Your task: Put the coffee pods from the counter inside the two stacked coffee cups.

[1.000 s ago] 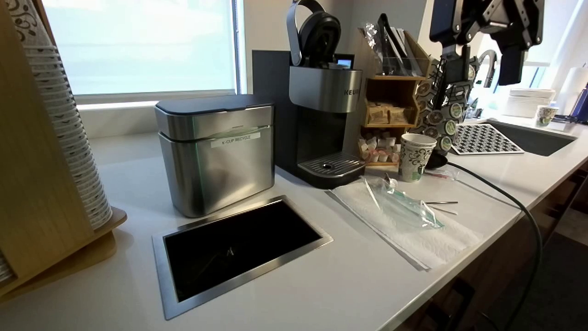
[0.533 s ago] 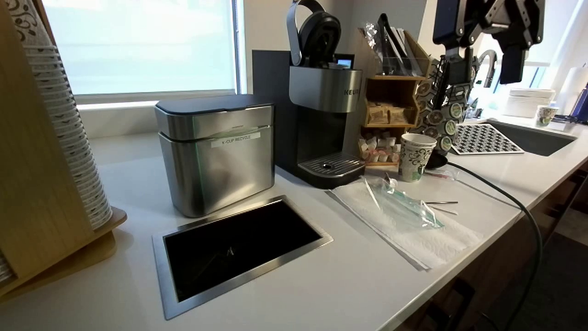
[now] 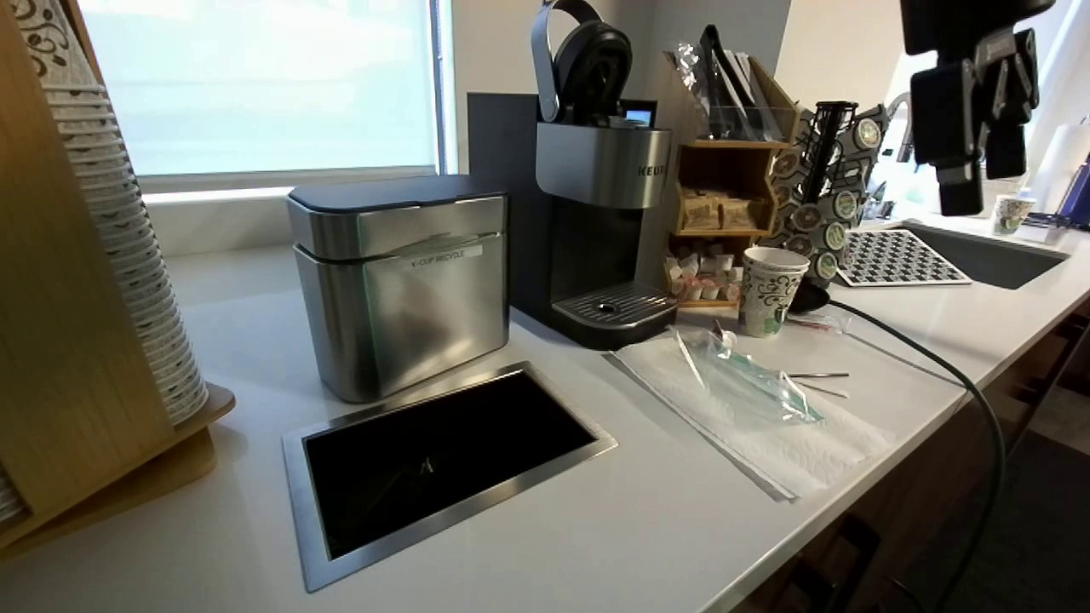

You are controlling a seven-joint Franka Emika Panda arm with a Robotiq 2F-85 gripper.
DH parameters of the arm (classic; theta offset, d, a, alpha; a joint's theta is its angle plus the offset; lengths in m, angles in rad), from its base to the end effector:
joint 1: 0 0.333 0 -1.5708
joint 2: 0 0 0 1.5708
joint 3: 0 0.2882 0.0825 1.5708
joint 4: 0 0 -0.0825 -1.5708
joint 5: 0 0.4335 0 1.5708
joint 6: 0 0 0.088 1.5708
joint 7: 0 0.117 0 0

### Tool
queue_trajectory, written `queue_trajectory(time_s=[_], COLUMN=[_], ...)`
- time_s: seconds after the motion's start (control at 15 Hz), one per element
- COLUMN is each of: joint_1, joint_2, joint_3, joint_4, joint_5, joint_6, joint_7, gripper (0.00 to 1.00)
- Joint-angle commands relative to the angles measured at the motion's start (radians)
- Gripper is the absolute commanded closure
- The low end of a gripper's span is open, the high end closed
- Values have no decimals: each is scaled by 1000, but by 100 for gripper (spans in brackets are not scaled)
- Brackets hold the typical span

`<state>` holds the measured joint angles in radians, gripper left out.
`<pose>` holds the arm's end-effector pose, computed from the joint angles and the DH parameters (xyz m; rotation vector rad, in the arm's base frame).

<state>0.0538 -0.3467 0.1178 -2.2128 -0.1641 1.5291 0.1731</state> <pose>0.4597 0.0610 0.4466 2.8526 0.0086 -0.4336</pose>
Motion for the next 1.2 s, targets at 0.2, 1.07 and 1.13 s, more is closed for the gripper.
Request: queue_trajectory(time_s=[0.2,1.07,1.13], joint_1=[3,-81,-83], joint_2=[2,78,81], joint_3=[-7,-173,-175], joint_4=[3,64,65], joint_5=[-3,-123,-123], joint_6=[-2,-35,-35], joint_7=[-6,-295,-295], gripper=[0,0,0])
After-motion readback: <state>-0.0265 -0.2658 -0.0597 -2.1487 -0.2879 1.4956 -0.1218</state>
